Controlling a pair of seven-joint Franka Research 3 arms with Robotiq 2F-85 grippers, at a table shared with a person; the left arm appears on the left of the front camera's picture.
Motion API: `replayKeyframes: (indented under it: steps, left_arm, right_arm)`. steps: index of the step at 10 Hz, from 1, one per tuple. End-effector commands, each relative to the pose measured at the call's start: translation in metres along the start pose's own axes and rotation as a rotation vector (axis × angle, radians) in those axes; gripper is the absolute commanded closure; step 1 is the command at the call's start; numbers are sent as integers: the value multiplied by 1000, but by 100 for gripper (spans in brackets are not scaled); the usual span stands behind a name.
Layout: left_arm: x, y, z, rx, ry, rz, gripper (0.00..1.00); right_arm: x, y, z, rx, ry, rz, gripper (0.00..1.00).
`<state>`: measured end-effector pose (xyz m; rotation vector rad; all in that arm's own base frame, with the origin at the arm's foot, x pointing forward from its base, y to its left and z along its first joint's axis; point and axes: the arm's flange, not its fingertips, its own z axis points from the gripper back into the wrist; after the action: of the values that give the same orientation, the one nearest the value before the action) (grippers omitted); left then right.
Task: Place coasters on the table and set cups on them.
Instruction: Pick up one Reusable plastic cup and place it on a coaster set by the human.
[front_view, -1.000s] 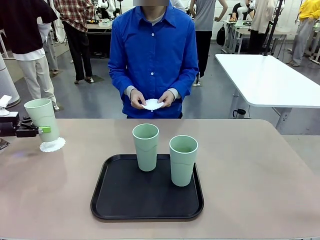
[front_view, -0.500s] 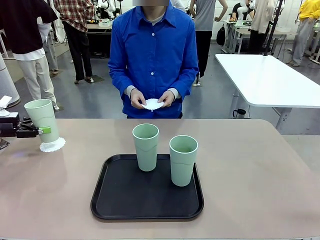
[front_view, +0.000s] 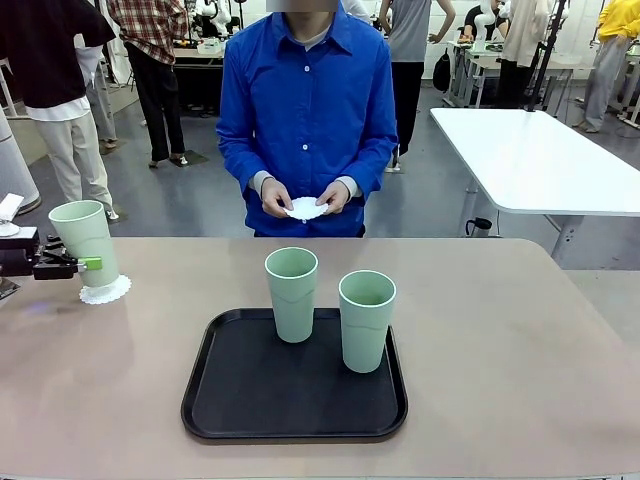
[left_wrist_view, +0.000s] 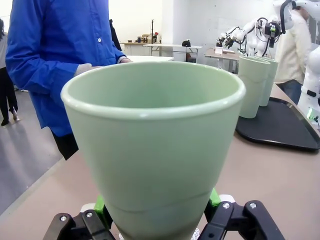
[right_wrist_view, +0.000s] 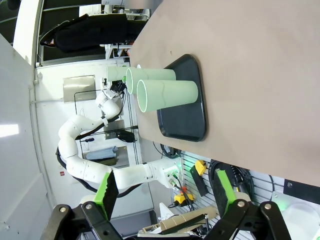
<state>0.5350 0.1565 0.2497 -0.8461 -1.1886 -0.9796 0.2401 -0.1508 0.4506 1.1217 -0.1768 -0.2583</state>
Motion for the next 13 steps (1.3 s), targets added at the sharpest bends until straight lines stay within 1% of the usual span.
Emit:
replayKeyframes:
  steps: [1,2,3,5,10,11,12,13]
  left_arm:
    - [-5,-2,2,-20,4,-53,16]
    - [-8,-4,1,-28,7,-76,16]
    - [-12,-2,1,-26,3,-72,16]
    - [-16,-2,1,-40,-3,-39,16]
    - [-27,6,-4,-55,7,-6,16]
    - [-28,7,-3,-62,8,-2,5]
    - [-28,7,-3,-63,8,0,0]
    - [-29,7,-4,-66,11,1,0]
  right_arm:
    - [0,0,0,13,-1,8,0]
    - [0,0,0,13,-1,8,0]
    - [0,0,0,13,-1,8,0]
    - [0,0,0,13,-1,8,0]
    - [0,0,0,13,-1,8,0]
    - [0,0,0,13,-1,8,0]
    - [0,0,0,13,-1,8,0]
    - [0,0,0,13,-1,8,0]
